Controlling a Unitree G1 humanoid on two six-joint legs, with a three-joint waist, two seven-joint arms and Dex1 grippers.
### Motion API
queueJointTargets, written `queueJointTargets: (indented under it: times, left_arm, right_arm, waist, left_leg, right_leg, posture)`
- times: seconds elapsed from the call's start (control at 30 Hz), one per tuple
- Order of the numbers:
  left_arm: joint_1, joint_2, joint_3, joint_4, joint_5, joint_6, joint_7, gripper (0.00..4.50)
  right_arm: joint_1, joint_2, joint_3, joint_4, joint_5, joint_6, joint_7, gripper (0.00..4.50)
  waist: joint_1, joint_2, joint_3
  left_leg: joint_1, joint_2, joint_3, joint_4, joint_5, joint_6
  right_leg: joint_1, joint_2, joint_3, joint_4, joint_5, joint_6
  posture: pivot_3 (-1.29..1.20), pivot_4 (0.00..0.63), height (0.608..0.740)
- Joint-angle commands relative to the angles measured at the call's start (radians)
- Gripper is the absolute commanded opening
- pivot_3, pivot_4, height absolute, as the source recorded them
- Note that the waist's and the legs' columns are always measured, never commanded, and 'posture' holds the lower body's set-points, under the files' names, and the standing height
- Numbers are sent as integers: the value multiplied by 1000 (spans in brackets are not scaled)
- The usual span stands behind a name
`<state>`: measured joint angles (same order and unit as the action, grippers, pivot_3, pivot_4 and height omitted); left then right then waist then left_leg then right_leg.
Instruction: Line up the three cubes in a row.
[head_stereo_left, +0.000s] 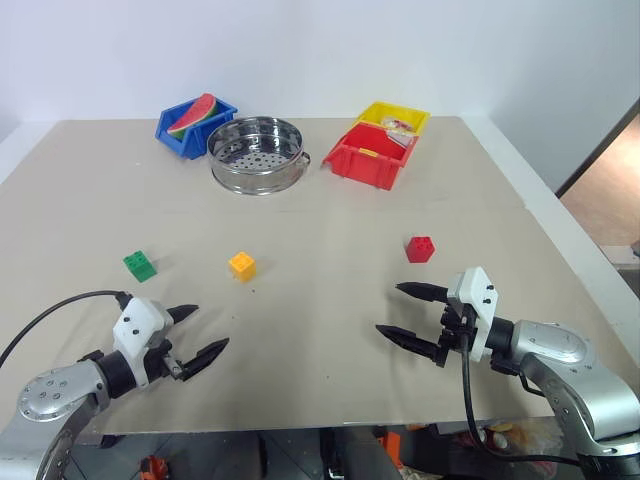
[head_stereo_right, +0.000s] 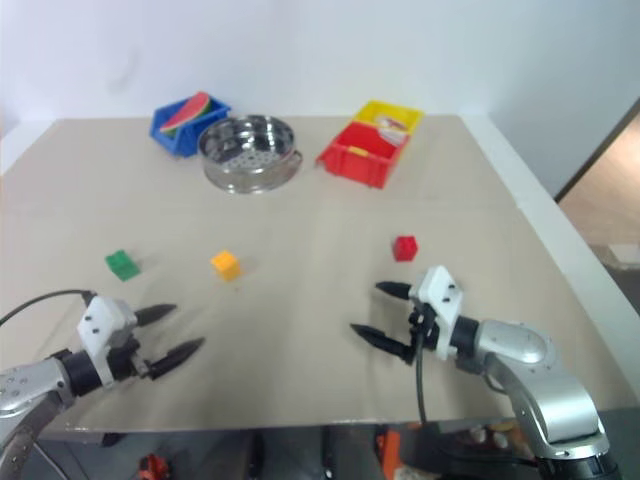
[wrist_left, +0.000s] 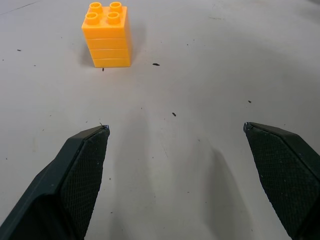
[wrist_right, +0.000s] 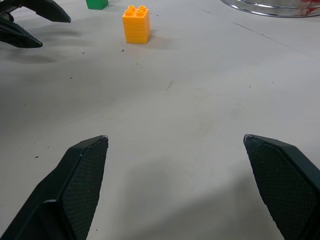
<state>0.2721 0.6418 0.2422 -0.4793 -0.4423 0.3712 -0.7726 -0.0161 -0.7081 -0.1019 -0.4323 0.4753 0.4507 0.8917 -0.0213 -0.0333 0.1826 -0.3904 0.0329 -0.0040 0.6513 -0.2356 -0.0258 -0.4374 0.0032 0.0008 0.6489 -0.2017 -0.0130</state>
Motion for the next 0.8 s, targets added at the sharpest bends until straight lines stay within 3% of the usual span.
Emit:
queueJointTargets:
  times: [0.03,0.53,0.6,0.8]
  left_arm:
    - [-20,-9,2,-3,-4,-28,1,4458]
    - [-71,-15,-41,11,-8,-90,-65,4458]
    - [-87,2,-76,-26,-20,-84,-101,4458]
    - [-250,59,-202,-70,-91,26,-193,4458]
  right_arm:
    - [-4,1,-4,-37,1,-22,-7,4500]
    - [-2,28,-4,-51,4,-35,-46,4500]
    - [-32,69,-51,-63,40,-19,-113,4500]
    - [-233,165,-131,31,-54,25,-418,4500]
  waist:
    - [0,0,0]
    - [0,0,0]
    - [0,0,0]
    - [0,0,0]
  left_leg:
    - [0,0,0,0,0,0]
    - [0,0,0,0,0,0]
    - [0,0,0,0,0,0]
    - [0,-1,0,3,0,1]
  right_leg:
    - [0,0,0,0,0,0]
    - [0,0,0,0,0,0]
    - [0,0,0,0,0,0]
    - [1,1,2,0,3,3]
  posture:
    - [0,150,740]
    - [0,150,740]
    - [0,150,740]
    - [0,150,740]
